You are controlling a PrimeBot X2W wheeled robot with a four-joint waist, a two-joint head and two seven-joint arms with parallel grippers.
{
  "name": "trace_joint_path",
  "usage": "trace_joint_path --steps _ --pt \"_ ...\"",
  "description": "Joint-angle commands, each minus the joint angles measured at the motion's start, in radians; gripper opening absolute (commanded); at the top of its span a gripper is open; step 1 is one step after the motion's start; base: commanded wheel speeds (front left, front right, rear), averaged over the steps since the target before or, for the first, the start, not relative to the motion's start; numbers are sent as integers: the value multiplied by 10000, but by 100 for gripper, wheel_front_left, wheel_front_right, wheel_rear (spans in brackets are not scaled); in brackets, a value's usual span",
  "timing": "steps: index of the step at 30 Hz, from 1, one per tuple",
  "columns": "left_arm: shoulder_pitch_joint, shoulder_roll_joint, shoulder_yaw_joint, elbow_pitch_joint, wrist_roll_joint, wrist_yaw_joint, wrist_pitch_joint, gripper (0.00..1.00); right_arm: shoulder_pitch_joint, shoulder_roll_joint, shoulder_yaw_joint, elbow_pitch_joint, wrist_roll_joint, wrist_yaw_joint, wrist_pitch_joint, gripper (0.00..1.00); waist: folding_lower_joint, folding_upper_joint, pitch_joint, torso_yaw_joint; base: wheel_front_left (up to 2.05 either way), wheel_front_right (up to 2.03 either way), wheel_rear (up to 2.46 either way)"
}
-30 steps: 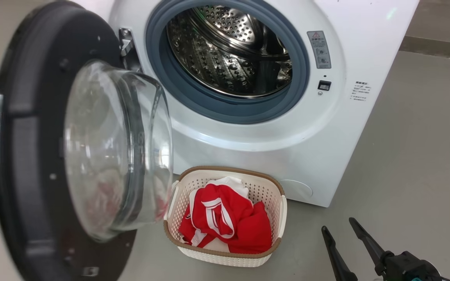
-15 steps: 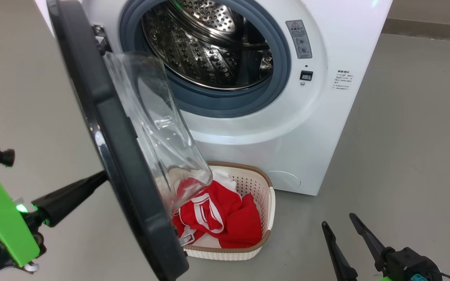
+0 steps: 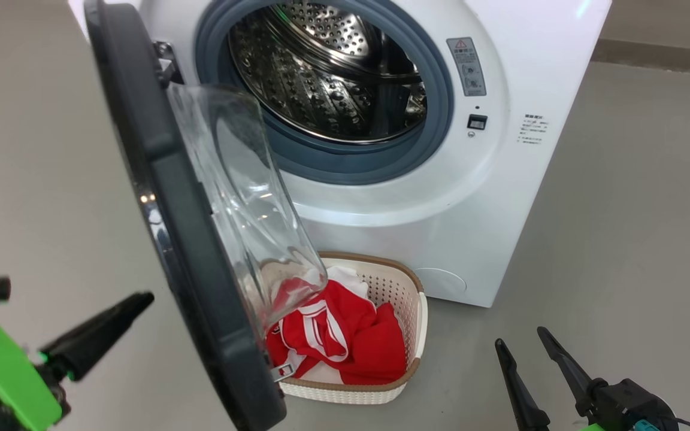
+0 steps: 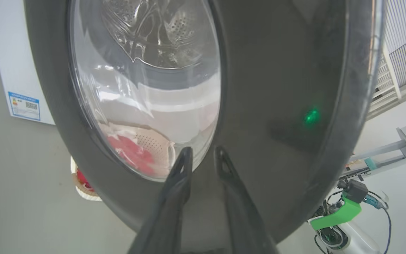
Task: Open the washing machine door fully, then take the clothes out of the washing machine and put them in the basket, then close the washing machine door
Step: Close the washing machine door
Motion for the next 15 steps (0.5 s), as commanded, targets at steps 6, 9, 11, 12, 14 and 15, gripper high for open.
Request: trace_joint_path --steps 6,9,11,12,14,15 --pt "552 366 378 370 12 -59 -975 73 -194 -41 246 -211 143 65 -65 100 0 0 -184 231 0 0 0" --pt "938 283 298 624 24 -59 -1438 100 -148 -41 271 -194 174 65 -65 100 0 0 -251 297 0 0 0" --pt "1161 203 270 794 -11 -59 -1751 100 -123 -41 272 -183 194 65 -65 100 0 0 -278 346 0 0 0" --pt "1269 171 252 891 17 -59 -1925 100 -114 -41 277 -175 202 65 -65 100 0 0 -292 371 0 0 0" --pt "1473 42 192 1049 2 -59 -2247 100 -107 -41 282 -157 214 65 -65 100 0 0 -307 420 0 0 0" --pt "1583 -20 152 1124 9 -59 -2399 100 -108 -41 284 -148 218 65 -65 100 0 0 -310 442 0 0 0"
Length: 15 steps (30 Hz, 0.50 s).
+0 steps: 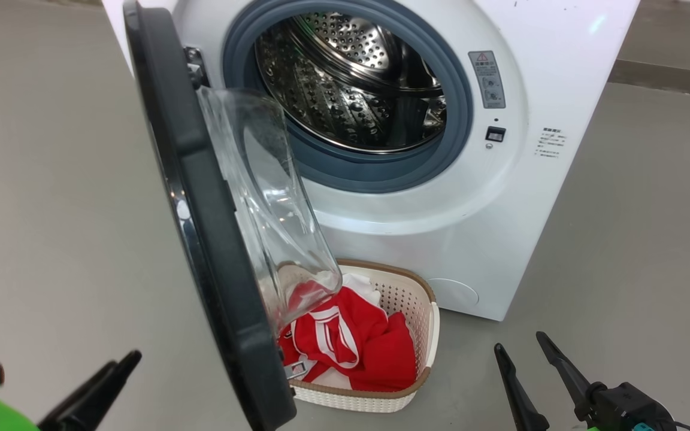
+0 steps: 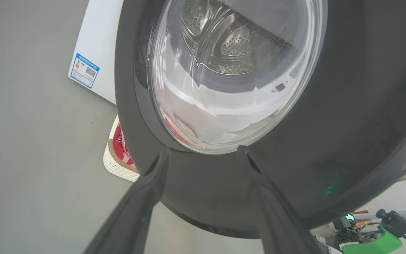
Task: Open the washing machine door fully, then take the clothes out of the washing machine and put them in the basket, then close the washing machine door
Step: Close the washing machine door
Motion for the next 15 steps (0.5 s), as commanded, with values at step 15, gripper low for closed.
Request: trace_joint_path --steps 15 --pt "572 -1048 -177 1426 -74 -58 -2681 100 -270 -47 350 -85 152 65 -65 100 -1 0 -38 172 0 0 0"
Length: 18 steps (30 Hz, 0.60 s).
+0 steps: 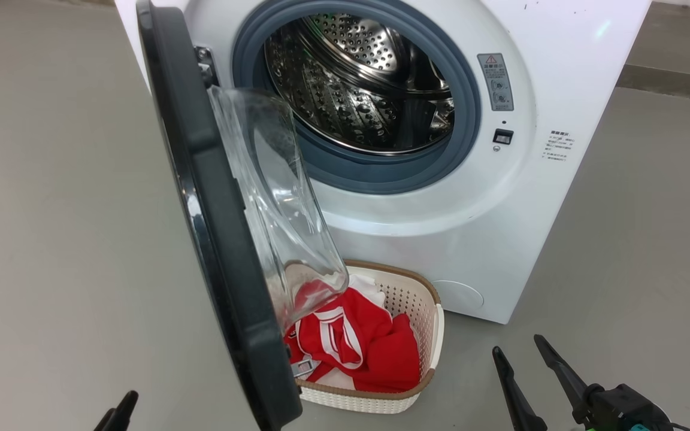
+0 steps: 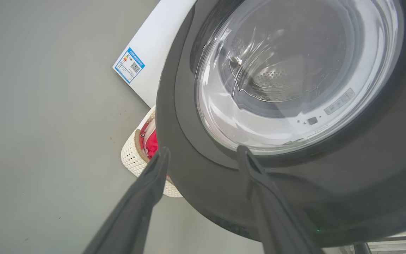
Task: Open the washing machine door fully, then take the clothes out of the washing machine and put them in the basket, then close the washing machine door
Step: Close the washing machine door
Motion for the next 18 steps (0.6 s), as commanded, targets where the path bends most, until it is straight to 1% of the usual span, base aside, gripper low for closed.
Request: trace_joint_path --steps 1,5,9,11,14,18 --pt "-293 220 356 -28 -66 -58 -288 100 -278 -49 294 -193 96 65 -65 100 0 -1 0 13 0 0 0" --pt "-273 40 115 318 222 -58 -970 100 -303 -49 320 -166 93 65 -65 100 0 -1 15 46 0 0 0" --pt "-350 -160 -167 765 788 -58 -1658 100 -345 -49 333 -154 62 65 -65 100 0 -1 65 66 0 0 0" --pt "-406 -185 -410 1068 1449 -58 -1856 100 -374 -49 332 -144 56 65 -65 100 0 -1 89 61 0 0 0" --pt "-516 -481 -549 1503 2217 -58 -1979 100 -420 -49 318 -129 60 65 -65 100 0 -1 132 63 0 0 0" --pt "-539 -1124 272 1757 3183 -58 -1996 100 -455 -49 301 -116 78 65 -65 100 0 -1 160 71 0 0 0"
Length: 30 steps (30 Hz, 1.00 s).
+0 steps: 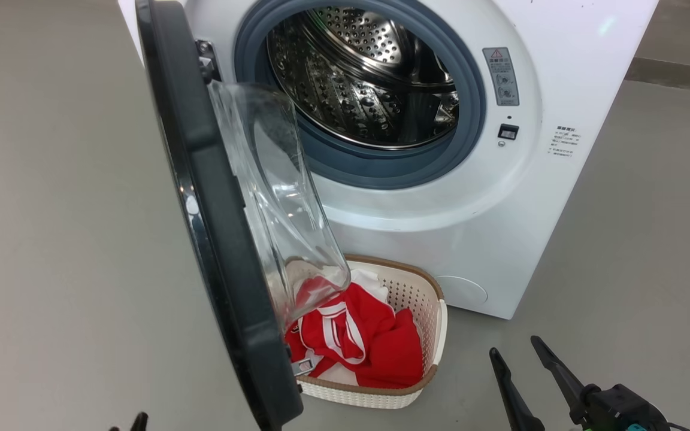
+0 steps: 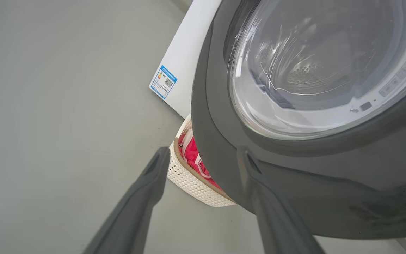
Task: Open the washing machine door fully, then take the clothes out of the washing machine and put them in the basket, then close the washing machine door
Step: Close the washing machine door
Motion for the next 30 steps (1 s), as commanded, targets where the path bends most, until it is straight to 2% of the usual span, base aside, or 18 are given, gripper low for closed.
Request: trace_joint_path --steps 1,4,8,12,20,25,30 --pt "-470 83 783 -64 529 -58 -129 100 -433 -49 224 -199 85 63 -65 100 0 -1 7 -3 0 0 0" --pt "-405 -212 1217 -96 1131 -58 -130 100 -444 -49 229 -183 86 63 -65 100 0 -1 21 4 0 0 0" --pt "-286 -717 2086 -342 2626 -58 -131 100 -474 -49 209 -161 56 63 -65 100 0 -1 54 27 0 0 0" --pt "-119 -1170 2699 -714 4656 -58 -132 100 -529 -49 178 -156 40 63 -65 100 0 -1 109 34 0 0 0" --pt "364 -2419 3855 -1593 8433 -58 -133 100 -632 -49 139 -158 80 63 -65 100 0 -1 161 26 0 0 0" --pt "547 -2937 4348 -1738 9345 -58 -133 100 -648 -49 159 -145 98 63 -65 100 0 -1 128 9 0 0 0" --pt "591 -3102 4422 -1750 9480 -58 -133 100 -654 -49 144 -134 82 63 -65 100 0 -1 140 7 0 0 0"
